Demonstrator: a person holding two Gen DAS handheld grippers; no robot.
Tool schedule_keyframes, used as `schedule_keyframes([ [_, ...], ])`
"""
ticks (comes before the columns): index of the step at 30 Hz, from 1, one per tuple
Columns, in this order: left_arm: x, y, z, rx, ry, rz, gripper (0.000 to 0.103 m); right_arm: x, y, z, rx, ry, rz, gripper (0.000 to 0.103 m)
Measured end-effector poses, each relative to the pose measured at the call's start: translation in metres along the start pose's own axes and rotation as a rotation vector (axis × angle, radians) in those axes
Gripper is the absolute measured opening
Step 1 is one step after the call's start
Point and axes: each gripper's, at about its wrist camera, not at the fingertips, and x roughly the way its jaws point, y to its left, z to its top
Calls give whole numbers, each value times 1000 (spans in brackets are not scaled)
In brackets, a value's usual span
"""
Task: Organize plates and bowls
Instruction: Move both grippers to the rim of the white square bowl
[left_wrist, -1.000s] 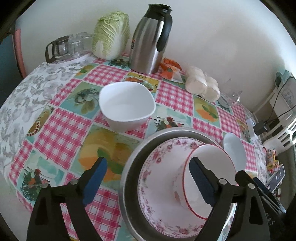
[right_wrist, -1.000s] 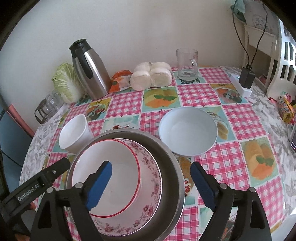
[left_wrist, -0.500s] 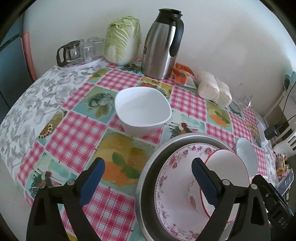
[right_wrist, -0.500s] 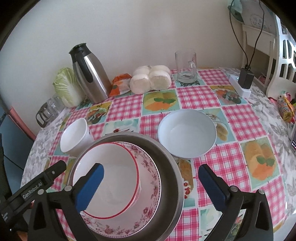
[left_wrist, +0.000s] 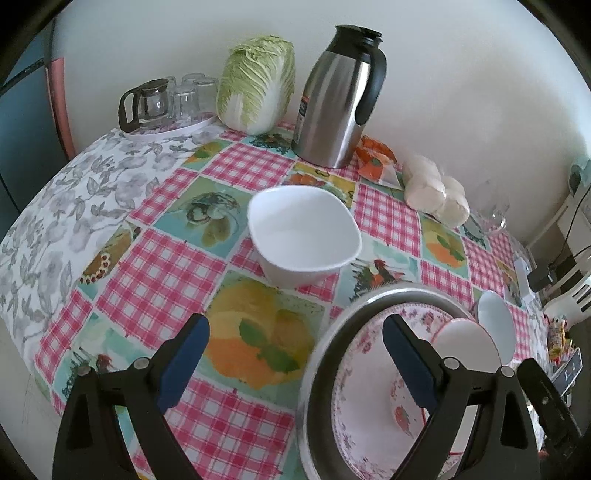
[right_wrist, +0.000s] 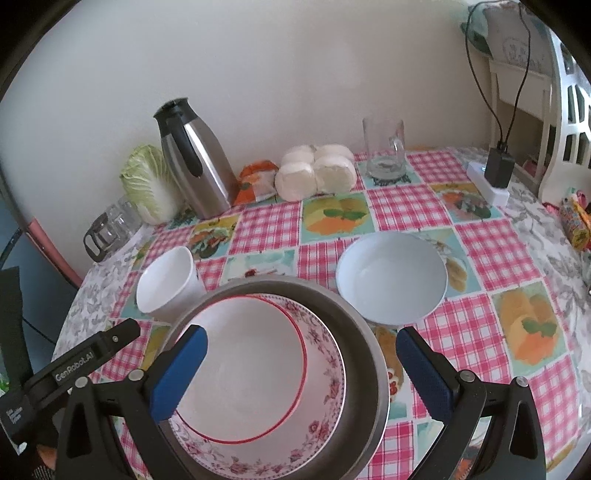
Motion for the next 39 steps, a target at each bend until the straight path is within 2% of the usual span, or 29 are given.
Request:
schedule_keyframes([
  [4,0,11,10,-27,-42,-21,95,-2,4,1,14,-14,20,103],
  [10,-1,32,25,-103,-130,-107,95,3,18,2,2,-1,27,103],
  [16,14,51,34,-164,-89,-160,95,4,33,14,7,10,48,103],
  [20,27,64,38,-233,-31,-185,95,5,47,33,-1,23,45,103],
  [25,41,75,41,-272,-14,-194,95,9,63,62,19,38,67,103],
  [31,60,87,48,-308,11,-212,95,33,95,99,-6,95,43,103],
  [35,71,92,51,-336,37,-220,95,60,112,107,-21,145,18,103],
  [37,76,92,52,-337,47,-226,95,76,120,106,-31,174,-8,99],
  [39,82,90,52,-337,66,-228,95,94,126,104,-35,206,-42,88],
])
